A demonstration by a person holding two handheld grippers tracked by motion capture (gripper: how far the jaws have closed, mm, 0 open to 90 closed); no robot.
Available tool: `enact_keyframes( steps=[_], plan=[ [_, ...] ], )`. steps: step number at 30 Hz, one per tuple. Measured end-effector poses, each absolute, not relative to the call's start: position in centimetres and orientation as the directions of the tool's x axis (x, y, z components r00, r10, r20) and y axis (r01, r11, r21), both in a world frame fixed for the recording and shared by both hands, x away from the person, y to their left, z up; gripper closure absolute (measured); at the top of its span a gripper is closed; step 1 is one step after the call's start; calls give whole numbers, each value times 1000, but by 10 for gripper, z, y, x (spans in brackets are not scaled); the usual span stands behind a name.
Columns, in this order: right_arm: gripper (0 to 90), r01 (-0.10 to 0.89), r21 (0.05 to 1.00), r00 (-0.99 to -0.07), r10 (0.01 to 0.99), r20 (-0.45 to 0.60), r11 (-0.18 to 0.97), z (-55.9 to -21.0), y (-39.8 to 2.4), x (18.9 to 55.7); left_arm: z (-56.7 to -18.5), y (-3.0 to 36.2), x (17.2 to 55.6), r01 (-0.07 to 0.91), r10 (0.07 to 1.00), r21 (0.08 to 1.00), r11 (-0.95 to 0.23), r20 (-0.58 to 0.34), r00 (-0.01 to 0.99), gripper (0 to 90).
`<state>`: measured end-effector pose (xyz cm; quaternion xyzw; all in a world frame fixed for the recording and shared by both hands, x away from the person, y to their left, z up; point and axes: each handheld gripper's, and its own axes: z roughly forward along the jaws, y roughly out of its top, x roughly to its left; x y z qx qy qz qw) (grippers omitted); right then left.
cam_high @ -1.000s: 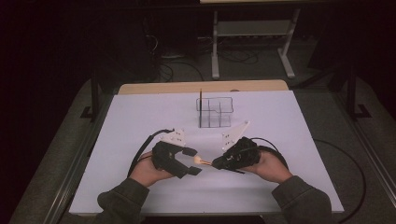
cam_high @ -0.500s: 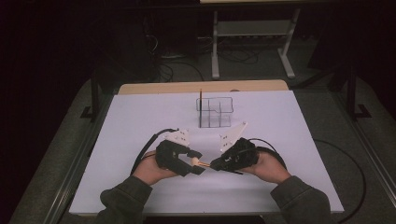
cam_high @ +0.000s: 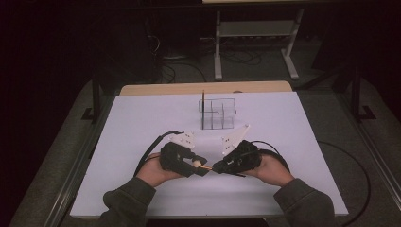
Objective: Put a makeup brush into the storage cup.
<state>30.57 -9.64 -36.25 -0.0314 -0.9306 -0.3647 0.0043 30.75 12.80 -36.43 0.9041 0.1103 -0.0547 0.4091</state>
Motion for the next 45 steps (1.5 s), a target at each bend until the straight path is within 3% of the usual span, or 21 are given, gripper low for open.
enact_keyframes(
  steps=[23,40,43,45],
  plan=[
    [828,45,679,-999,52,11,733,-362,-97,304,-363,132,310,244,135,731,-637,-206,969,794],
    [814,20,661,-999,36,-11,750,-365,-93,302,-353,124,307,192,110,697,-691,-161,981,832],
    [721,29,658,-999,45,-8,753,-363,-93,303,-350,123,307,184,107,689,-701,-153,982,836],
    [731,38,646,-999,44,6,763,-362,-94,304,-348,122,307,179,108,685,-707,-146,983,837]
  ],
)
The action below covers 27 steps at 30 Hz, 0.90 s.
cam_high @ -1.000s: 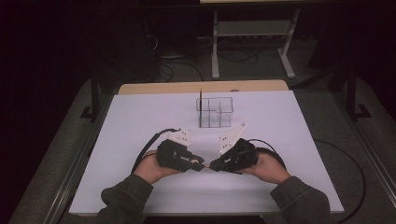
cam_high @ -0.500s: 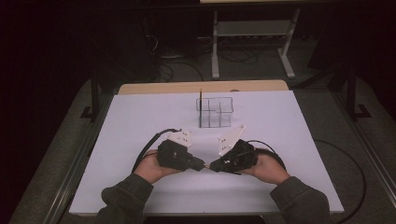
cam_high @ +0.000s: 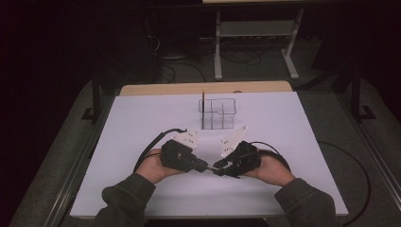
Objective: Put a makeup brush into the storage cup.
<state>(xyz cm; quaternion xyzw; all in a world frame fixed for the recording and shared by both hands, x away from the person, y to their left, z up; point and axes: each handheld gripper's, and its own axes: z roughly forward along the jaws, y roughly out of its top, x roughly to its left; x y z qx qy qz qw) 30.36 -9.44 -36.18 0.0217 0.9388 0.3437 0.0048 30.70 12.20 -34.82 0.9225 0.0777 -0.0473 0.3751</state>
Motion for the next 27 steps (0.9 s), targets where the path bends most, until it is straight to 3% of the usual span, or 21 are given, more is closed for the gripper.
enact_keyframes(
  steps=[7,27],
  plan=[
    [729,43,627,-999,49,7,778,-356,-91,304,-341,120,307,166,103,679,-715,-132,986,840],
    [829,12,584,-1000,8,10,812,-359,-78,306,-339,113,306,149,90,657,-739,-123,988,831]
  ],
)
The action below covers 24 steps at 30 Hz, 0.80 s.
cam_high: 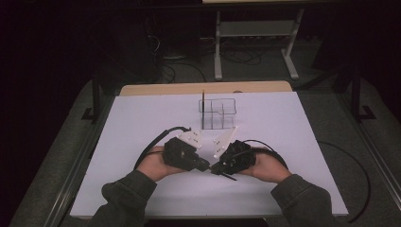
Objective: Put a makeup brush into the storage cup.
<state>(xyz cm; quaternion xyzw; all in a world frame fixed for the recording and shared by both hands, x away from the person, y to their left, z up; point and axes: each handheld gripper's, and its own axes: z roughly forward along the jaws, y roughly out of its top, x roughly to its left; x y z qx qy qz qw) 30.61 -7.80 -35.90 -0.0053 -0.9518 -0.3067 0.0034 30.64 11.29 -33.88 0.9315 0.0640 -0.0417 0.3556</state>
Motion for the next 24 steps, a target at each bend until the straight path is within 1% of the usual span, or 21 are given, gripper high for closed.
enact_keyframes(
  steps=[2,3,10,15,24],
  plan=[
    [830,18,594,-1000,8,19,804,-359,-79,307,-338,114,306,149,95,668,-729,-117,989,812],
    [830,24,594,-1000,14,21,804,-358,-80,307,-337,115,306,152,96,674,-722,-120,988,776],
    [831,50,596,-999,38,34,801,-362,-87,308,-336,124,307,170,128,697,-697,-113,985,652],
    [831,72,595,-997,62,37,801,-364,-97,310,-339,133,307,208,161,711,-672,-133,978,625],
    [830,132,618,-990,131,47,775,-363,-118,318,-344,151,307,241,202,728,-642,-143,969,594]
  ],
)
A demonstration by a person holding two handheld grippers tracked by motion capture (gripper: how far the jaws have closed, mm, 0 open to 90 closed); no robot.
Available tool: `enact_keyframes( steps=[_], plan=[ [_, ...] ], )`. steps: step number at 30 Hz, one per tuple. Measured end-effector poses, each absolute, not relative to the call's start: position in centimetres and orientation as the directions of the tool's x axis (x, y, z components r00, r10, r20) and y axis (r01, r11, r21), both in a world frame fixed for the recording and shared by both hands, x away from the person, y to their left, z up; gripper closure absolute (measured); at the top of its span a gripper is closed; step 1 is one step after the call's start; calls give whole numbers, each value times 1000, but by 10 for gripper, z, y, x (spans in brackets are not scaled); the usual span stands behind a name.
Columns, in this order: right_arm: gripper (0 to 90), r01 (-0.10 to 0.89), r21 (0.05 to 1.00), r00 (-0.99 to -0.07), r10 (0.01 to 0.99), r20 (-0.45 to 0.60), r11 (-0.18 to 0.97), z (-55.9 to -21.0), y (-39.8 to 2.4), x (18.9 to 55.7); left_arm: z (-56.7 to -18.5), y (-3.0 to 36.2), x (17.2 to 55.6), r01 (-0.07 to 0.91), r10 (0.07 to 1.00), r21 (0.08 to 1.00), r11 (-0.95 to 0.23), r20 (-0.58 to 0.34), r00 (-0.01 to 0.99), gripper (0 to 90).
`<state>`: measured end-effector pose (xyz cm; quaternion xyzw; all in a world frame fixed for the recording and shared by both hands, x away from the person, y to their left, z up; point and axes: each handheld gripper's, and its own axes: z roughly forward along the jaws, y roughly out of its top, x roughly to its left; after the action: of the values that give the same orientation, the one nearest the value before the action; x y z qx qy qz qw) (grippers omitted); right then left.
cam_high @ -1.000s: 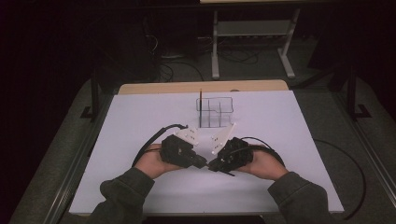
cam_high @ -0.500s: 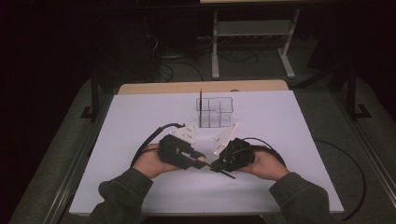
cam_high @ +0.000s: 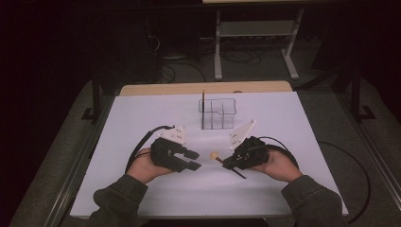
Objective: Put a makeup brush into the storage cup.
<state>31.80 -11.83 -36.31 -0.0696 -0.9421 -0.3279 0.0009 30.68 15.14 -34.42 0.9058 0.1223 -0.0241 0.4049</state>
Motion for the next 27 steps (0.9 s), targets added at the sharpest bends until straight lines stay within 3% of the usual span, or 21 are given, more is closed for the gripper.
enact_keyframes(
  steps=[27],
  plan=[
    [830,198,647,-977,205,66,736,-362,-135,333,-365,190,300,307,290,755,-579,-161,943,480]
  ],
)
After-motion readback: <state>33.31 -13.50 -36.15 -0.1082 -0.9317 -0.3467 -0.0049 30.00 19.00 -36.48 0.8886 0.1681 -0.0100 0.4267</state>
